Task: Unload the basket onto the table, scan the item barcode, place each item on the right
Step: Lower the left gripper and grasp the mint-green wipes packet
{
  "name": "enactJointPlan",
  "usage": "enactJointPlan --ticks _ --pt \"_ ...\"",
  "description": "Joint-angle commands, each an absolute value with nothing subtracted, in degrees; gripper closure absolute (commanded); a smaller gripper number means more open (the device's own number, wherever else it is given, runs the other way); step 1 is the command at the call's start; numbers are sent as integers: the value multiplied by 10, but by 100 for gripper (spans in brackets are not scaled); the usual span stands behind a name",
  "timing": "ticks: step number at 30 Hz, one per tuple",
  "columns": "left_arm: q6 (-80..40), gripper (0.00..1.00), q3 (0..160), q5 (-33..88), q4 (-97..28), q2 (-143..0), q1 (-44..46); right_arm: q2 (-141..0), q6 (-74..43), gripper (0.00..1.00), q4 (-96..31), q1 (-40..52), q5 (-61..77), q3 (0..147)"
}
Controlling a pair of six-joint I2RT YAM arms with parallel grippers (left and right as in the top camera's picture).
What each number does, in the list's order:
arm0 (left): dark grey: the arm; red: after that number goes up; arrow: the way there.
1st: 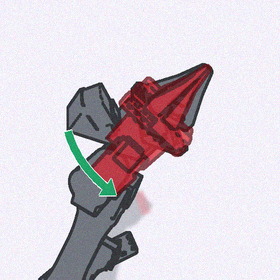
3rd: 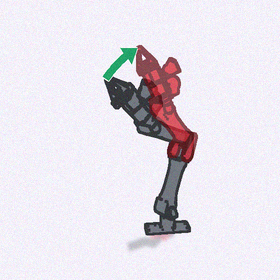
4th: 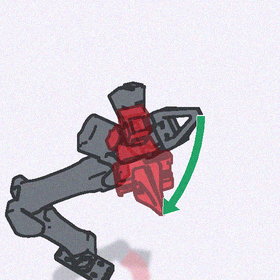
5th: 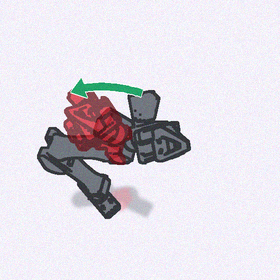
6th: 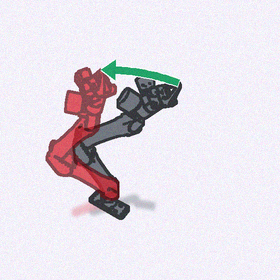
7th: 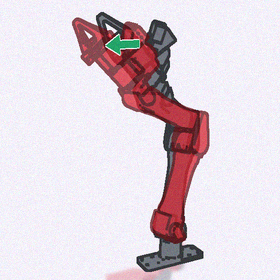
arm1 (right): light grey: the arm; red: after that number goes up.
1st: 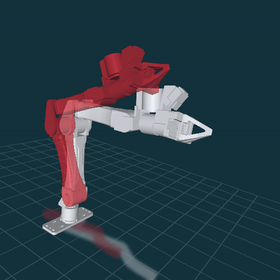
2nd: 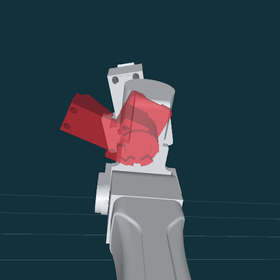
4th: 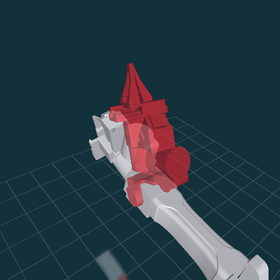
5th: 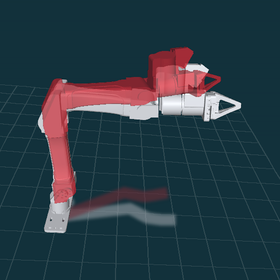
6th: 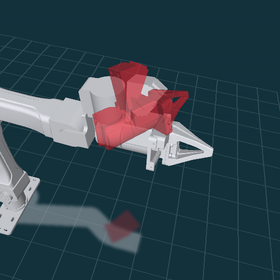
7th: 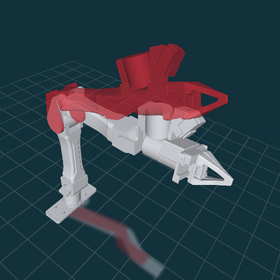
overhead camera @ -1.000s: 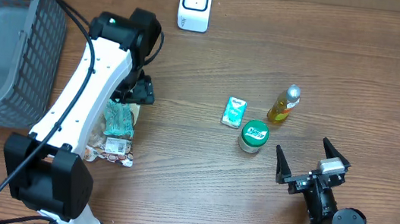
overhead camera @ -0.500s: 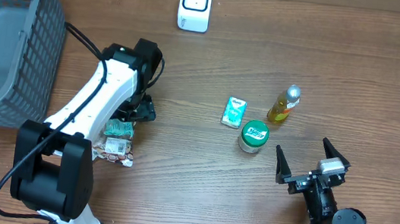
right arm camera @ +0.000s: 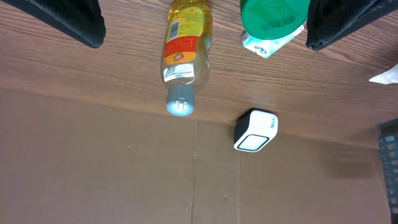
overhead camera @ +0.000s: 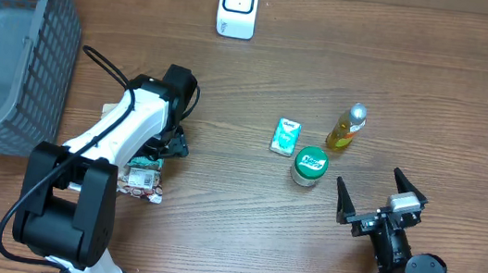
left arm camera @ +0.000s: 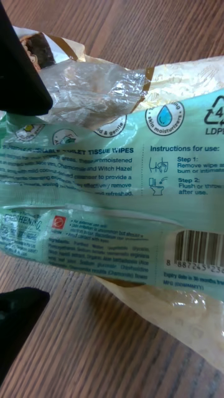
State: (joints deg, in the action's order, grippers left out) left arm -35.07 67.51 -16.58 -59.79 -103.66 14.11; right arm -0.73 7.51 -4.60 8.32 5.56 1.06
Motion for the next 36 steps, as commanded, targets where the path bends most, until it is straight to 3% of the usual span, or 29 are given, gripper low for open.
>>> enactJointPlan --ticks 1,6,9,11,26,36 --pt "-362 14 663 -182 -587 -1031 139 -2 74 0 -44 82 52 4" --pt "-362 19 634 -182 -553 -1031 139 -2 74 0 -44 82 52 4" --pt "-362 41 625 -182 -543 -1031 139 -2 74 0 -44 82 52 4" --pt "-360 46 625 -182 -543 -1031 139 -2 74 0 -44 82 52 4" --pt "-357 53 788 -170 -648 -1030 148 -2 74 0 -44 82 52 4" --pt "-342 52 802 -105 -599 -1031 232 -2 74 0 -44 82 52 4"
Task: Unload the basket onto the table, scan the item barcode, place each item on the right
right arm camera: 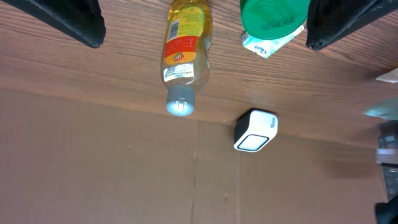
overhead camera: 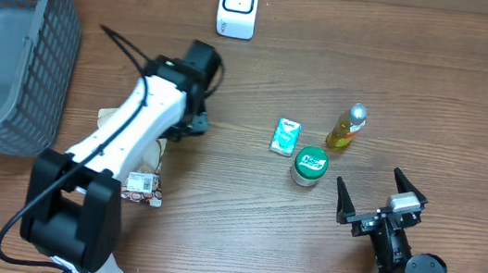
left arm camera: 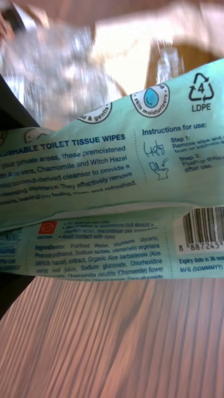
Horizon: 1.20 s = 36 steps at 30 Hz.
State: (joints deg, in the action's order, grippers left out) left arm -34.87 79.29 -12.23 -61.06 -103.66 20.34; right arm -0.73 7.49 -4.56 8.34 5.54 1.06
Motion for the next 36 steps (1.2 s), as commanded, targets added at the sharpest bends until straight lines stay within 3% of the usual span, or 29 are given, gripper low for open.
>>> enactJointPlan --ticks 1,9,11,13,16,20,24,27,36 --pt "-342 51 800 -106 -590 -1031 243 -2 74 0 -44 82 52 4" --pt "-343 44 779 -124 -565 -1035 303 -2 74 0 -44 82 52 4" --pt "-343 34 775 -124 -566 -1038 308 -2 74 0 -44 82 52 4" --pt "-343 13 769 -121 -565 -1039 310 -2 74 0 -44 82 52 4" --pt "-335 10 769 -121 -566 -1039 310 -2 74 0 -44 82 52 4" --pt "-312 13 786 -99 -567 -1038 299 -2 74 0 -44 82 52 4" --pt "-302 34 792 -28 -563 -1038 295 -2 74 0 -44 82 52 4" --pt "-302 42 787 -31 -568 -1038 300 -2 74 0 -44 82 52 4" --pt "-302 47 763 -51 -567 -1039 305 -2 74 0 -44 82 52 4"
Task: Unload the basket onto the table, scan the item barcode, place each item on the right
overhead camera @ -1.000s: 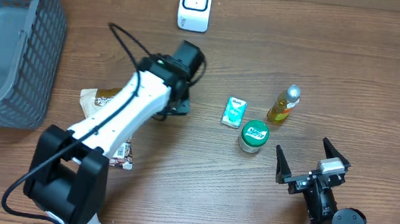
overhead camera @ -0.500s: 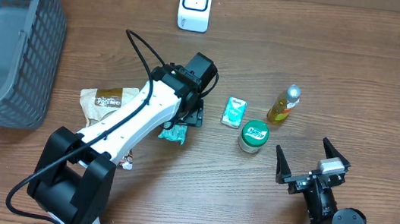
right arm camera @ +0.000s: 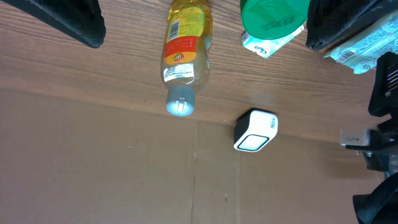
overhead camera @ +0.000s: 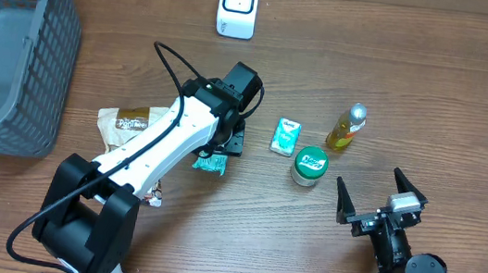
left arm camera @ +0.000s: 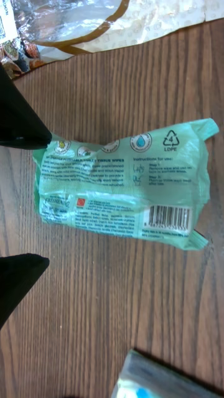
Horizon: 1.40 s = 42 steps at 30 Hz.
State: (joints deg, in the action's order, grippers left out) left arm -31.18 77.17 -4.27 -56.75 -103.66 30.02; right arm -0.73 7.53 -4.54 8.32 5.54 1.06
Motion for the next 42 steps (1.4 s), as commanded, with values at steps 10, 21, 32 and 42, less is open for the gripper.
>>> enactJointPlan --ticks 10,21,32,42 --pt "-269 58 745 -66 -537 -1039 306 -2 74 0 -44 82 52 4" --pt "-268 60 670 -91 -466 -1039 304 -2 74 0 -44 82 52 4" --pt "-268 60 613 -122 -426 -1039 304 -2 74 0 -44 82 52 4" --pt "-257 44 672 -137 -482 -1036 298 -2 74 0 -44 82 52 4"
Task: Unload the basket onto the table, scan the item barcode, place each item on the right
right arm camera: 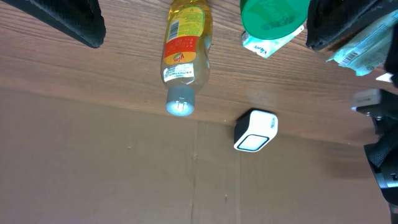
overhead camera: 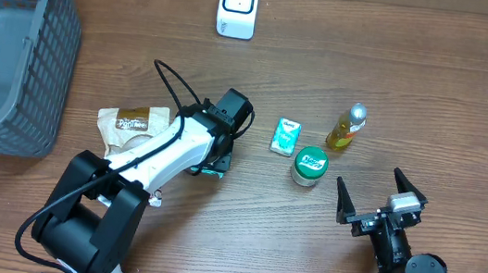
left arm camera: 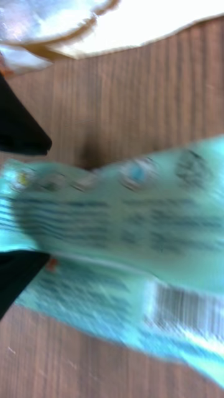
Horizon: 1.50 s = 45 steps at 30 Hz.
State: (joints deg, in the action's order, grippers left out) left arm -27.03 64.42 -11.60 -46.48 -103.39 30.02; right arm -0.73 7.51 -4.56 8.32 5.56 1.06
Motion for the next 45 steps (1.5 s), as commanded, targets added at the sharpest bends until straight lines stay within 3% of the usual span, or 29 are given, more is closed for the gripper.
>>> enactJointPlan --ticks 1,7,16,25,45 --pt "-257 43 695 -137 -499 -1035 297 -2 74 0 -44 82 52 4" --pt "-238 41 799 -90 -571 -1034 297 -2 74 0 -44 82 52 4" --pt "-160 59 762 -51 -562 -1039 296 -2 74 0 -44 82 52 5" --pt "-102 52 722 -58 -520 -1039 296 -2 74 0 -44 82 52 4" --pt "-64 50 692 -90 -464 -1130 294 -2 74 0 -44 82 52 4"
